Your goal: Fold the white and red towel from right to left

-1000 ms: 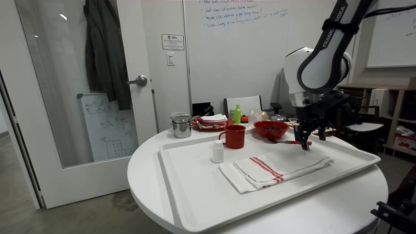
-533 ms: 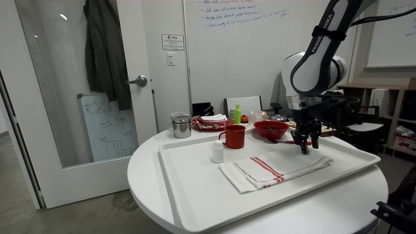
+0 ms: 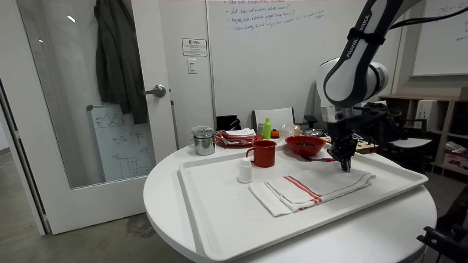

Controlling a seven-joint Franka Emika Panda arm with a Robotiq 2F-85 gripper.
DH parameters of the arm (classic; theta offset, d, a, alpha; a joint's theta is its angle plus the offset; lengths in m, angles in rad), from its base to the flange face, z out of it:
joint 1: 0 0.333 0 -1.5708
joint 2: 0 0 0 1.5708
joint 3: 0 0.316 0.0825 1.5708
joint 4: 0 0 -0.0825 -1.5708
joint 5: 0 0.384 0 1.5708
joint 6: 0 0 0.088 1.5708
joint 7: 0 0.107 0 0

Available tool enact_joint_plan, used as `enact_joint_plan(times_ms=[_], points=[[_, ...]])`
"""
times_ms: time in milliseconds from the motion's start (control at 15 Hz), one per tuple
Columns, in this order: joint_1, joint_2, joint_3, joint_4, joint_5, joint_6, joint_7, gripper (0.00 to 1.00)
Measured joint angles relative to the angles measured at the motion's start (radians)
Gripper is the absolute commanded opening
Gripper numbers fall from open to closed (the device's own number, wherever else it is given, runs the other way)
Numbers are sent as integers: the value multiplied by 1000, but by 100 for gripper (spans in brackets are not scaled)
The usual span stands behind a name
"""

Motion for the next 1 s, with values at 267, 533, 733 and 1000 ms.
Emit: enact_joint_plan(times_ms=[267, 533, 733, 1000], points=[[-1, -3, 0, 0, 16, 0, -16, 10], [-2, -48, 0, -5, 45, -17, -46, 9], [-2, -115, 0, -8, 45, -65, -48, 9], [8, -200, 1, -11, 44, -148, -48, 8]])
